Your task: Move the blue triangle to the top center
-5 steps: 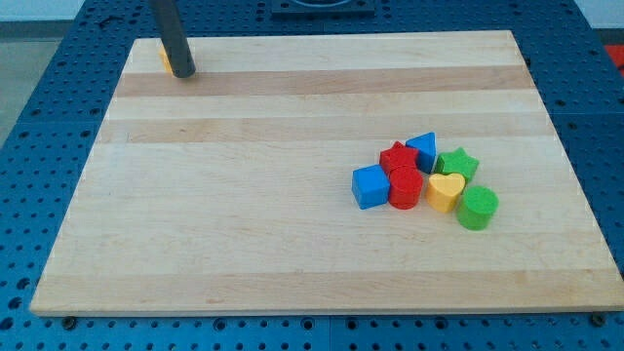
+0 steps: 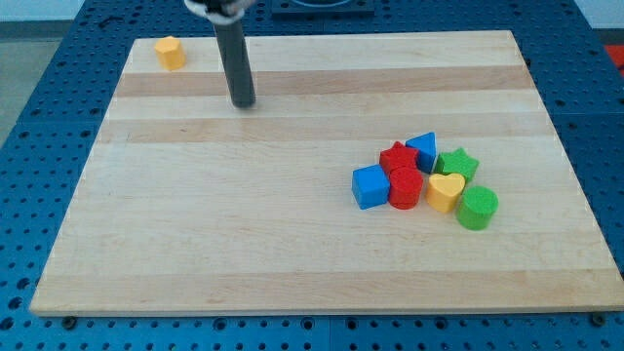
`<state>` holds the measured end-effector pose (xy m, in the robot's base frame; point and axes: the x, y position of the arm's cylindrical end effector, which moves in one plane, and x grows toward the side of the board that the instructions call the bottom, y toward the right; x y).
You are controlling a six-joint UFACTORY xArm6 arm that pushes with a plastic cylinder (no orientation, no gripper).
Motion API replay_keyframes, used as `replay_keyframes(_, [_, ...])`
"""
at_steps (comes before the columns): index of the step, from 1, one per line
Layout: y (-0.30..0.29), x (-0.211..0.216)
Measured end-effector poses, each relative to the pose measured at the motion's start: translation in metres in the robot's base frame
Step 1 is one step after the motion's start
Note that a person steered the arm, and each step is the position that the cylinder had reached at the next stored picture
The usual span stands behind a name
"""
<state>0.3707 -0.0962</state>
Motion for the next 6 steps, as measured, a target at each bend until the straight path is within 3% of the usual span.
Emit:
replay_keyframes(1, [0.017,0.051])
replay_keyframes(2, [0.023,0.073])
replay_keyframes(3, [0.043,0.139])
replay_keyframes(4, [0.067,0.175])
replay_keyframes(6, [0.141,0.187])
